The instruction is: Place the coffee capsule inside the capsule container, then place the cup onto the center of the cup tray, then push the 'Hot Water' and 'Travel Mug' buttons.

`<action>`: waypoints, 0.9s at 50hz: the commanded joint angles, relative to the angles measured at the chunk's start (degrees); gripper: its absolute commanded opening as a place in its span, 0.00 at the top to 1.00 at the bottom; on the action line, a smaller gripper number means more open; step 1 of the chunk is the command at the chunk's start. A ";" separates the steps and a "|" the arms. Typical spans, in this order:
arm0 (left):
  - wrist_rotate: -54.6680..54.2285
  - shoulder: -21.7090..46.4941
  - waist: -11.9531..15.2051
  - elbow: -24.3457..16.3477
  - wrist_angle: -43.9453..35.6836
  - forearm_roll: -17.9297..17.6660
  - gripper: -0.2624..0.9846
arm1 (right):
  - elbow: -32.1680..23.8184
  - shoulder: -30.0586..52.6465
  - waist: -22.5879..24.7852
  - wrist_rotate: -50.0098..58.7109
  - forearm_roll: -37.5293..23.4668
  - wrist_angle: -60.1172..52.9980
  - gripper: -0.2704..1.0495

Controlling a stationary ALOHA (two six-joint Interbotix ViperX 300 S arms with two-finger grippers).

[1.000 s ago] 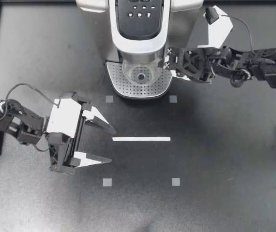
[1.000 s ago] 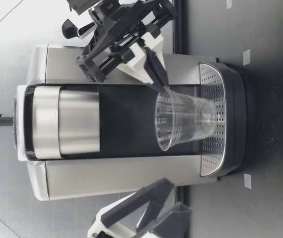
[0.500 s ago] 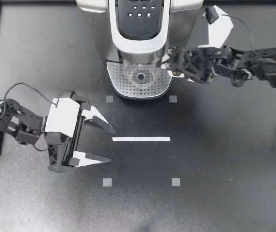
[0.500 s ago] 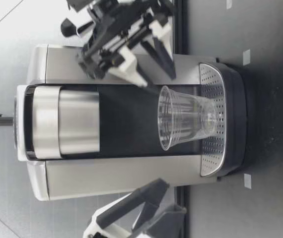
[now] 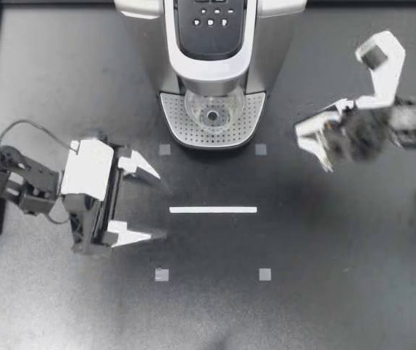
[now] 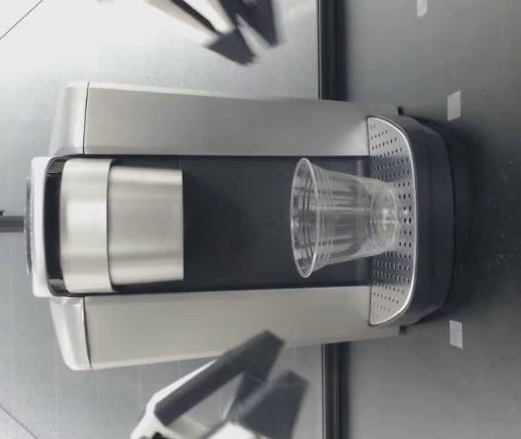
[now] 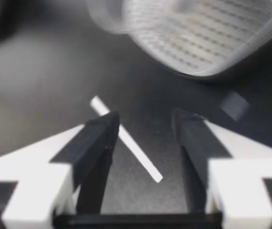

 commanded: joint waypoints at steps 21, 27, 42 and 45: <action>-2.11 -6.06 0.62 -6.33 6.42 -2.90 0.18 | -1.58 -6.42 3.34 -23.64 -14.15 -14.85 0.39; -2.37 -6.86 0.62 -7.12 6.86 -2.99 0.18 | -2.99 -6.77 3.34 -26.19 -14.15 -15.21 0.39; -2.11 -7.65 0.62 -7.65 6.86 -3.08 0.18 | -5.71 -5.71 4.75 -26.63 -14.24 -15.38 0.39; -2.11 -7.73 0.62 -7.56 6.68 -3.08 0.18 | -5.71 -5.45 4.75 -26.54 -14.24 -15.38 0.39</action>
